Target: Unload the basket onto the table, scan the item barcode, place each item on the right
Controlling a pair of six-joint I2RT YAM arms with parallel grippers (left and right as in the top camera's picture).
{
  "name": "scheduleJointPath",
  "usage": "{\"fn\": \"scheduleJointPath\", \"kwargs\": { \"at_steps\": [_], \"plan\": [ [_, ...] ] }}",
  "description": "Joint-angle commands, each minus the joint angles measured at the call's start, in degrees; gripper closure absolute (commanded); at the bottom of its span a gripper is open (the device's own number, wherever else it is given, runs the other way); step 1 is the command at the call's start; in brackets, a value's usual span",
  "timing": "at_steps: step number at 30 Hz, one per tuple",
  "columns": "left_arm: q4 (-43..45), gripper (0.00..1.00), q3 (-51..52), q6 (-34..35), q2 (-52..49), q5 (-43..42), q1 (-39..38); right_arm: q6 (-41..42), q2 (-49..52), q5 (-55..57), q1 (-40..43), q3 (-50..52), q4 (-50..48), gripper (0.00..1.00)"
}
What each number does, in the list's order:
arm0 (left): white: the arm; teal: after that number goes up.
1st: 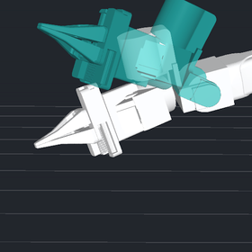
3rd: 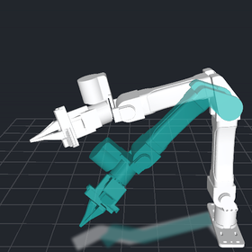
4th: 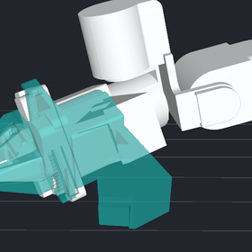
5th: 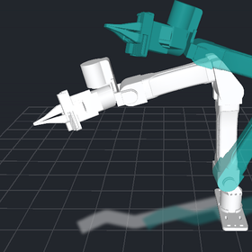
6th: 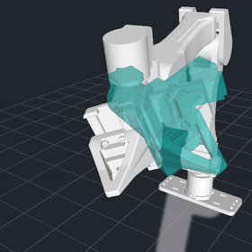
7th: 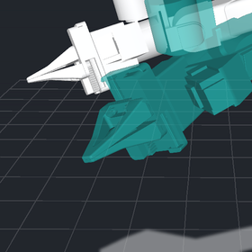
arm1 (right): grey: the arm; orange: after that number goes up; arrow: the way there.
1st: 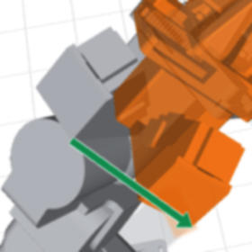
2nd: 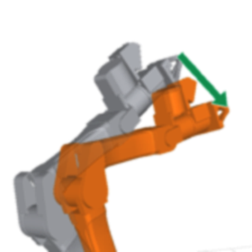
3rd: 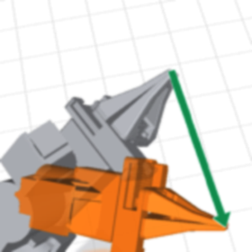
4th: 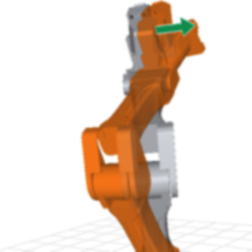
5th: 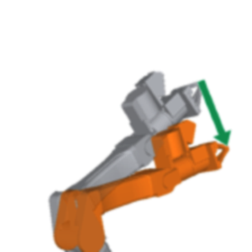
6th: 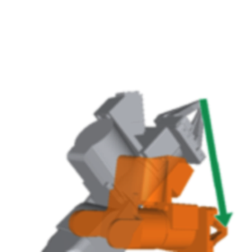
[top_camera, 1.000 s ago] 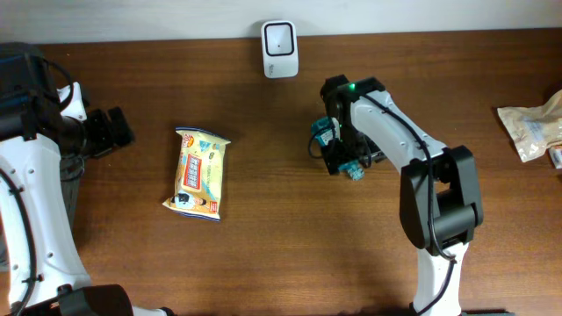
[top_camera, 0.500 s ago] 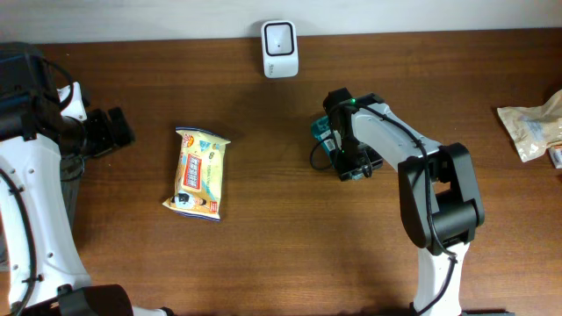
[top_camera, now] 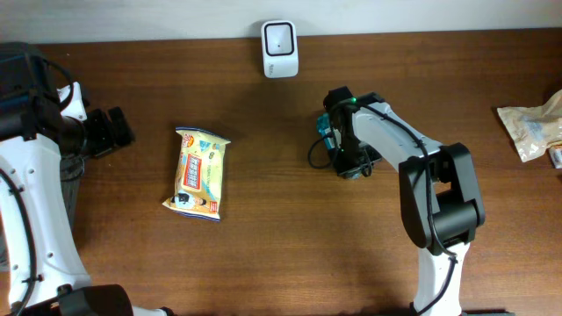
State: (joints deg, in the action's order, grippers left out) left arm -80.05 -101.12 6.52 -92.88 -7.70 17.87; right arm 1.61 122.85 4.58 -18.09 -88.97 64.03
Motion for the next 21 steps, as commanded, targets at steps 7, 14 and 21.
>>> {"fn": "scheduleJointPath", "kwargs": {
  "at_steps": [7,14,21],
  "plan": [
    [0.07,0.01,0.07,0.31,0.76,-0.37,0.20,0.76,-0.35,-3.89,0.11,-13.49,12.46,0.94],
    [0.07,0.01,0.07,0.31,0.76,-0.39,0.20,0.79,-0.35,-5.75,0.11,-21.40,16.50,0.89],
    [0.04,0.01,0.04,0.31,0.76,-0.37,0.20,0.76,-0.35,-9.60,0.09,-24.37,16.79,0.82]
  ]
}}
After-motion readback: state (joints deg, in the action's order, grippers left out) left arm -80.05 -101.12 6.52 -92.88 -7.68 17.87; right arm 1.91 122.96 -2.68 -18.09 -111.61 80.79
